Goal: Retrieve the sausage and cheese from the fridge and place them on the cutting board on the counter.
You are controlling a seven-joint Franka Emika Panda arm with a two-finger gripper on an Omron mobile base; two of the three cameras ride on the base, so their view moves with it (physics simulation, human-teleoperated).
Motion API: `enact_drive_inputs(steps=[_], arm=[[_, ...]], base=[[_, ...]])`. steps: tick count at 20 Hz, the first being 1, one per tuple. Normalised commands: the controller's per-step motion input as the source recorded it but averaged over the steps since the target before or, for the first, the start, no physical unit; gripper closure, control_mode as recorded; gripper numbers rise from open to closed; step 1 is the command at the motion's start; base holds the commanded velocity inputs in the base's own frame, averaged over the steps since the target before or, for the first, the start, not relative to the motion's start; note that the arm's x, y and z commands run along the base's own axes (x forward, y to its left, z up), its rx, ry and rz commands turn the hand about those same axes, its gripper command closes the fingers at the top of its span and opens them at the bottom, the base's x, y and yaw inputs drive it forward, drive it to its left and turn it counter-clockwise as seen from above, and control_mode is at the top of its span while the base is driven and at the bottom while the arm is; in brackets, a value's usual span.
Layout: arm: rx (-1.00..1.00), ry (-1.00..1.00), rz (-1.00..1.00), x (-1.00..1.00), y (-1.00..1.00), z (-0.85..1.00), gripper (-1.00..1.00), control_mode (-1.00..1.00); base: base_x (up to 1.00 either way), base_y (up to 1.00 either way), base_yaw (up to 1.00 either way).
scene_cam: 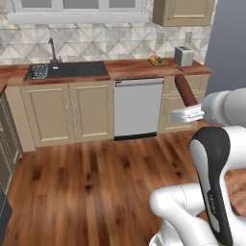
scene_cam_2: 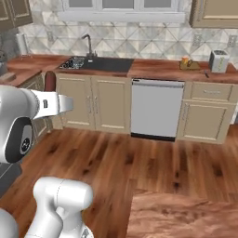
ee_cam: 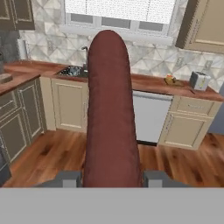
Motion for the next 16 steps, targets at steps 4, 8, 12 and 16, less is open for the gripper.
enact_drive_inputs(steps=[4, 8, 12, 16], arm=[[0.0, 0.0, 0.0, 0.0, 0.0, 0.0, 1.0, 1.0], [0.0, 0.0, 0.0, 0.0, 0.0, 0.0, 1.0, 1.0], [0.0, 0.0, 0.0, 0.0, 0.0, 0.0, 1.0, 1.0], [0.0, 0.0, 0.0, 0.0, 0.0, 0.0, 1.0, 1.0]], base=[[1.0, 0.1, -0.03], [1.0, 0.08, -0.16], [1.0, 0.03, -0.21], [1.0, 0.04, -0.29]])
